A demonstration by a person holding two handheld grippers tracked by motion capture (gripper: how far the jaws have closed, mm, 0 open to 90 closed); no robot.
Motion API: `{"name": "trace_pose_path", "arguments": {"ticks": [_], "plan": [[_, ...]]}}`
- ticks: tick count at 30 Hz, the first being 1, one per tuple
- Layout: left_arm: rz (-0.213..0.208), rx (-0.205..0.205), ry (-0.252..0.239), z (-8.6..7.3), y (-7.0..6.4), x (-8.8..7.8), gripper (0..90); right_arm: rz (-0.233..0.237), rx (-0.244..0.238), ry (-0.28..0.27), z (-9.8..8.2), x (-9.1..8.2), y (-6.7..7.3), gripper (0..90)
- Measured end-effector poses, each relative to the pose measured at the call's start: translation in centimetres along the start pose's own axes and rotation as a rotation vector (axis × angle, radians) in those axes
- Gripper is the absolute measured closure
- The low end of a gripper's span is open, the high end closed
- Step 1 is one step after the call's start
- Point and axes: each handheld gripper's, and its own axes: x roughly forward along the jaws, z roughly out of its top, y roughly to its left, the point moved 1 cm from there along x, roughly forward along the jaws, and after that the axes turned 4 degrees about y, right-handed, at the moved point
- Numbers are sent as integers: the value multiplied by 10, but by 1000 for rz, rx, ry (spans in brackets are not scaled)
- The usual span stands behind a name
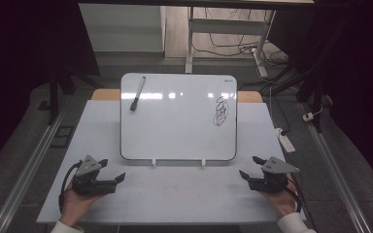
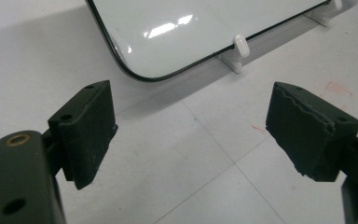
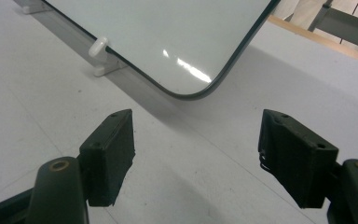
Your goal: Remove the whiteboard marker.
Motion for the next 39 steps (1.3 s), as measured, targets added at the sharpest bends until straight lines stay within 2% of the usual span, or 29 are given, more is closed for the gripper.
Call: {"name": "trace_pose_path", "arguments": {"ticks": [11, 17, 22, 24, 25, 26, 34, 39], "plan": [[6, -20, 9, 1, 0, -1, 172, -5, 5, -6, 1, -1, 1, 271], [-2, -28, 6, 11, 3, -4, 177, -2, 2, -4, 2, 0, 3, 273], [9, -3, -9, 35, 4, -7, 188, 1, -7, -19, 6, -2, 4, 273], [11, 13, -7, 49, 5, -6, 190, 1, -7, -19, 6, -1, 4, 273], [15, 20, -7, 62, 8, -5, 194, 2, -6, -18, 5, -1, 4, 272], [15, 20, -7, 62, 8, -5, 195, 2, -6, -18, 5, -1, 4, 272], [65, 43, -13, 122, 23, 5, 203, 6, 0, -11, 4, 0, 4, 273], [81, 51, -12, 151, 28, 13, 208, 6, -2, -8, 3, 0, 4, 273]]}}
